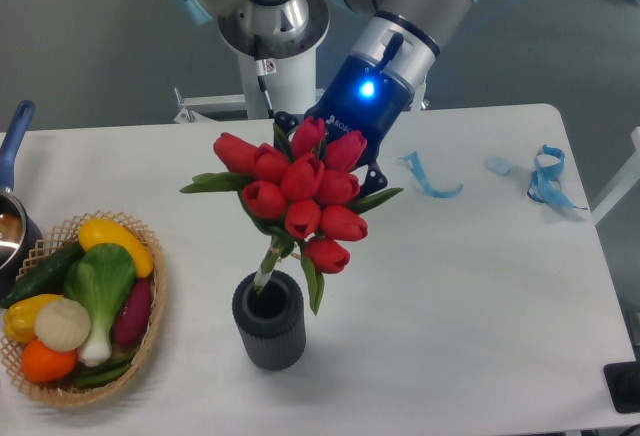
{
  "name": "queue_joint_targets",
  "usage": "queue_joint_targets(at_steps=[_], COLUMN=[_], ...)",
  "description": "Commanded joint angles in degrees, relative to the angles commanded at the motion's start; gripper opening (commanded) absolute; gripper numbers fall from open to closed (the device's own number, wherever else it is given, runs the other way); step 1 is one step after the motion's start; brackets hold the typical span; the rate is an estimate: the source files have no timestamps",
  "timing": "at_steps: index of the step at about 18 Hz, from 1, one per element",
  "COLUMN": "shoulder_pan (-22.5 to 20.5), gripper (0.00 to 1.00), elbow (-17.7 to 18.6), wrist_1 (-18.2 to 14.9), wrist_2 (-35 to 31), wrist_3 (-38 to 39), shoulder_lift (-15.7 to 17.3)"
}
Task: Pick up the flowers from the vase
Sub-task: 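Carry the held tulips away from the vase toward the blue ribbons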
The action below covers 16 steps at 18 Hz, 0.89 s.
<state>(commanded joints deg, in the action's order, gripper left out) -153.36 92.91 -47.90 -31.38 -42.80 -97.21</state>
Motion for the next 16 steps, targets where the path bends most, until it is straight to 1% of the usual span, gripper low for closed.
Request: queue_joint_targets(at_steps=[3,5,7,10,11,12,16], shoulder_pan=[-3.51,-6.32,-7.22,-10.11,-10.47,-10.47,-10.73], gripper=[0.26,0.26,0.26,0.26,0.26,0.26,0.26], elbow=[-2.47,-4.39,-6.42,-7.13,-7.04,-7.04,-6.69], wrist_1=[0.35,0.79,0.7,0.62,0.62,0.7,0.7], wrist_2=[0.09,0.17,0.0,0.0,-0.09,-0.17,-4.74], wrist_3=[-0.61,-1.4,-3.5,-11.23,-13.16,-13.7,-15.03], shoulder_lift=[-0.7,-2.71,-5.18,-7.73,-8.52,-8.87,-9.32])
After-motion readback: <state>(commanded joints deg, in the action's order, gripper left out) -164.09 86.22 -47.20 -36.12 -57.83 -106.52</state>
